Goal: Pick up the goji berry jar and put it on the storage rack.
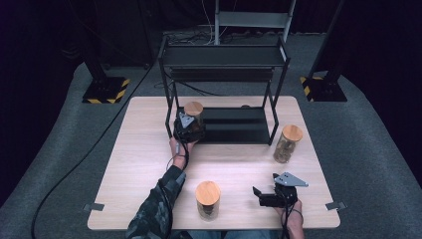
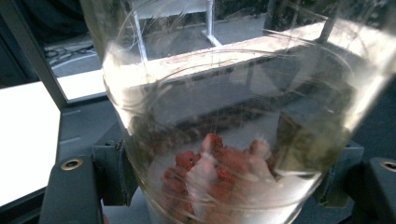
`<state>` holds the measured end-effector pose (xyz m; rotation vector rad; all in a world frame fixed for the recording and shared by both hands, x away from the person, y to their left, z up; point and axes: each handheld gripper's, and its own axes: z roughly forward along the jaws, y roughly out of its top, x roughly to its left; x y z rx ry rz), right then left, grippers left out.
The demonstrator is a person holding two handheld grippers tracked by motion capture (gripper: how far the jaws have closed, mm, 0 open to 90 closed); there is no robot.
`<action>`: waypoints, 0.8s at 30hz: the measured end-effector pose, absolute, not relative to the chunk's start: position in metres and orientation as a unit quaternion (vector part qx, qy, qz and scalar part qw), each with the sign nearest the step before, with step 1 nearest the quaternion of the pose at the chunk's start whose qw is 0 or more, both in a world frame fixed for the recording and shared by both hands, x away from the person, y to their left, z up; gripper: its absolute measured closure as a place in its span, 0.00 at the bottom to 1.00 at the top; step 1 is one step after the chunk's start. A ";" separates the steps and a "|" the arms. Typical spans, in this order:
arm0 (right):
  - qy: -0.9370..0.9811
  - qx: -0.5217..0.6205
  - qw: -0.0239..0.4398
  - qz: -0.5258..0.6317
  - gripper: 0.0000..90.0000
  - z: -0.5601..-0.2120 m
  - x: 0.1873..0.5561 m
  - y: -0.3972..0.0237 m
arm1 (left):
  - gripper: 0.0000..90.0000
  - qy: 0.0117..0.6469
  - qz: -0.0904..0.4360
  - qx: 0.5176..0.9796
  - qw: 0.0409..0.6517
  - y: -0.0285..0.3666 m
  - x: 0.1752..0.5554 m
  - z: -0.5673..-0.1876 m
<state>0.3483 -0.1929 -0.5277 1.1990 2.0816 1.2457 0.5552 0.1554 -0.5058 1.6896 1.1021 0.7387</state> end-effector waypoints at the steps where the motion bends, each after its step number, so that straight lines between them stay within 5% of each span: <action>1: 0.751 0.433 0.216 0.449 0.03 -0.528 0.348 -0.193 | 0.28 0.450 0.304 0.692 0.475 0.155 0.555 -0.506; 24: 0.751 0.433 0.216 0.449 0.03 -0.528 0.348 -0.193 | 0.28 0.454 0.301 0.698 0.465 0.148 0.566 -0.503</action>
